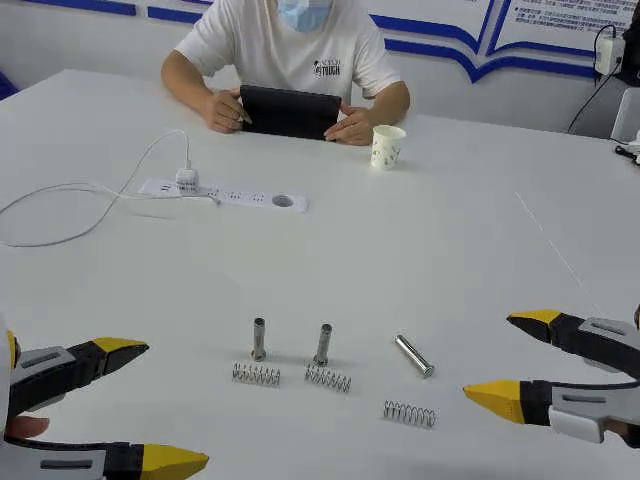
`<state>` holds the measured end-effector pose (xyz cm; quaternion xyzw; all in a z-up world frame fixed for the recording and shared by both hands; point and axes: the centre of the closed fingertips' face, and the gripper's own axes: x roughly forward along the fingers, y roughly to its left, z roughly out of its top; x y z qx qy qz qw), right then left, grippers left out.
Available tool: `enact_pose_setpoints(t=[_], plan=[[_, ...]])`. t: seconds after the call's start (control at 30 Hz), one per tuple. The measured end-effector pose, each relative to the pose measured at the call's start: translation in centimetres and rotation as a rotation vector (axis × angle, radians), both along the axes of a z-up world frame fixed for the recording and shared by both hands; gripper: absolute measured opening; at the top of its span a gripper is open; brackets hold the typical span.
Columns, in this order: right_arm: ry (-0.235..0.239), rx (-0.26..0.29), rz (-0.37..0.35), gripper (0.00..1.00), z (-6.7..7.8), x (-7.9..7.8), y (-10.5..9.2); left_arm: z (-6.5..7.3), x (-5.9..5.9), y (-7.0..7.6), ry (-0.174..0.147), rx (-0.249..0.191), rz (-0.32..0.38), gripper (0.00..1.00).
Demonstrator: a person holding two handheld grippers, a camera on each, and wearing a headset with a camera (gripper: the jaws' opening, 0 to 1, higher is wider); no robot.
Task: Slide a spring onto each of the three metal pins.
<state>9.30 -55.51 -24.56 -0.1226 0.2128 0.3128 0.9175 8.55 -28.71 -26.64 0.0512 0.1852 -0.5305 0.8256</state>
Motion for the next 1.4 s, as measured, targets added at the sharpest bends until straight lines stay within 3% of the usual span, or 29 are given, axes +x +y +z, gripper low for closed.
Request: enact_pose_setpoints(t=[0.53, 0.8, 1.4], plan=[[0.055, -0.03, 0.0, 0.59, -1.1, 4.2, 1.1, 0.1, -0.1, 0.0, 0.001, 0.001, -0.002, 0.83], [0.104, -0.065, -0.003, 0.55, -2.8, 6.2, 1.6, 0.0, -0.1, 0.2, 0.003, 0.0, 0.003, 0.83], [0.22, -0.137, -0.071, 0.39, -6.1, 8.1, 2.0, -0.1, -0.1, 0.1, 0.009, -0.004, 0.008, 0.82]])
